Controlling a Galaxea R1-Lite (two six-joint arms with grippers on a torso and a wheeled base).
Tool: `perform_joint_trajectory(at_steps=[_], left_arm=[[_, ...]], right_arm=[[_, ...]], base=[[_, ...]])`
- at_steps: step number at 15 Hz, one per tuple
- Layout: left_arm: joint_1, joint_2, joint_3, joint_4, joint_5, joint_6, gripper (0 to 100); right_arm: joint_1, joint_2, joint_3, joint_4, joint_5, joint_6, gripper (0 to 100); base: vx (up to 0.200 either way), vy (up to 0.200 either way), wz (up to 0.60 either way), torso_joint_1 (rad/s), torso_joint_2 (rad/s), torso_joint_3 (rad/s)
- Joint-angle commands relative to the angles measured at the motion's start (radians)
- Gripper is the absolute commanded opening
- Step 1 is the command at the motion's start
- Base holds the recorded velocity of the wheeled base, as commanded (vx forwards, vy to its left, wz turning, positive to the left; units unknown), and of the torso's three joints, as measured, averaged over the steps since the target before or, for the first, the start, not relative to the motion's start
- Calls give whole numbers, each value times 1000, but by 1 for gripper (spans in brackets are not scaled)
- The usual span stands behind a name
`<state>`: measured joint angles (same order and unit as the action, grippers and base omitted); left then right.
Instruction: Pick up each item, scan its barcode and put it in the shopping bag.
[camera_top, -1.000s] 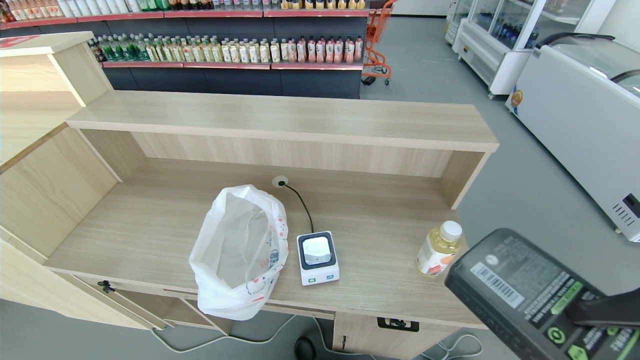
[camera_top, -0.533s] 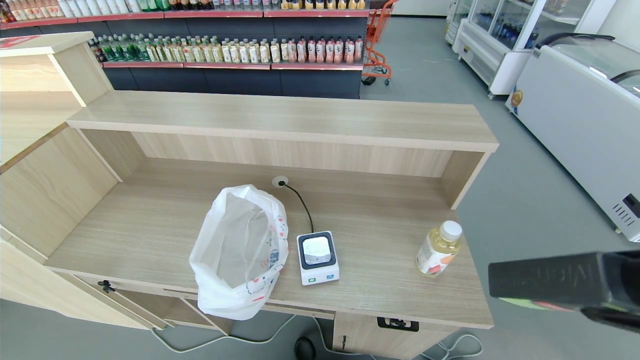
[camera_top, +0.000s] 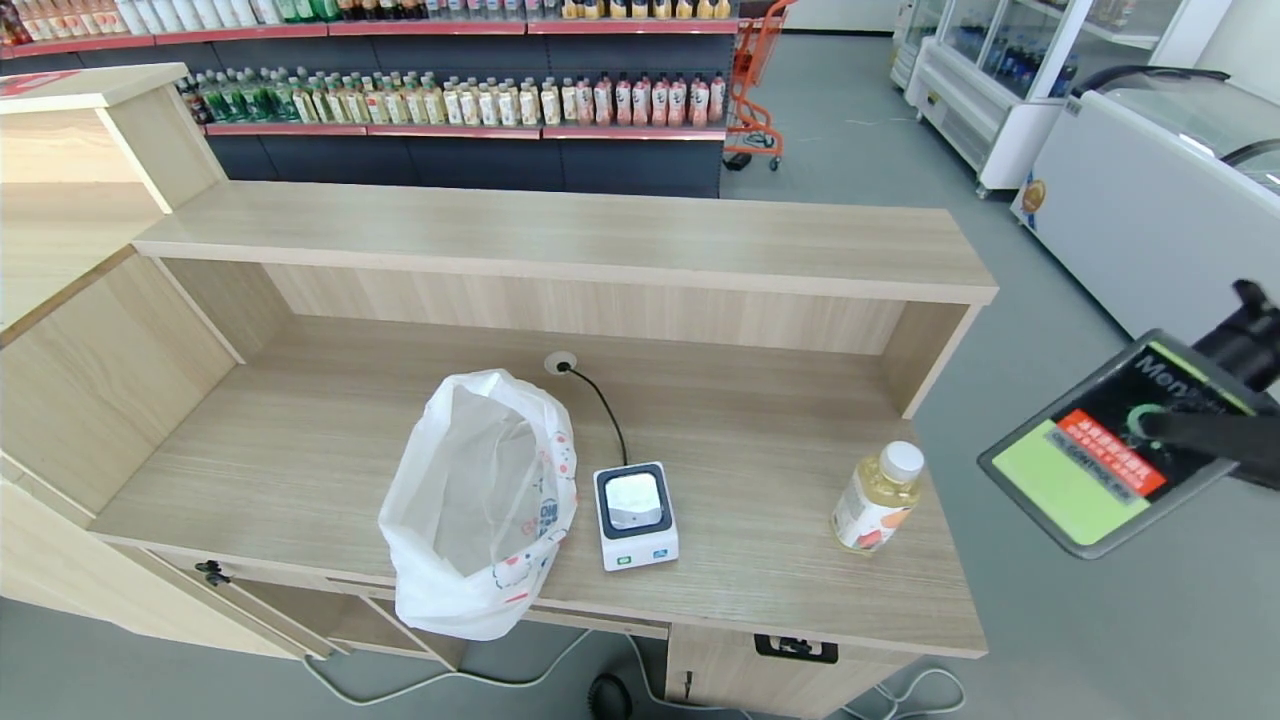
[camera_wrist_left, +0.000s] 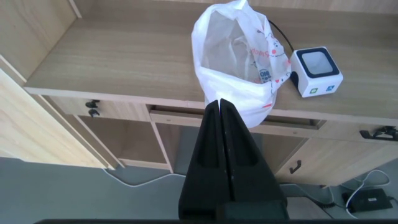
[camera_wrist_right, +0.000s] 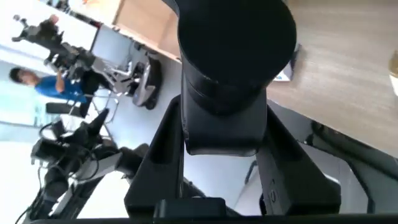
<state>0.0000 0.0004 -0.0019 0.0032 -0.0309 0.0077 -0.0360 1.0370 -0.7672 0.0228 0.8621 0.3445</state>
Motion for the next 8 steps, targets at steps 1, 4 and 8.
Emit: perform_joint_trajectory(at_steps=[1, 4, 8], left_arm=[[0, 1, -1, 0, 0, 2, 0], [0, 1, 0, 0, 0, 0, 0], [0, 1, 0, 0, 0, 0, 0]], right_arm=[[4, 41, 94, -26, -60, 2, 0], [11, 40, 120, -24, -72, 1, 0], [10, 28, 158, -26, -117, 2, 0]], base=[[0, 0, 0, 0, 0, 0], [0, 0, 0, 0, 0, 0], [0, 0, 0, 0, 0, 0]])
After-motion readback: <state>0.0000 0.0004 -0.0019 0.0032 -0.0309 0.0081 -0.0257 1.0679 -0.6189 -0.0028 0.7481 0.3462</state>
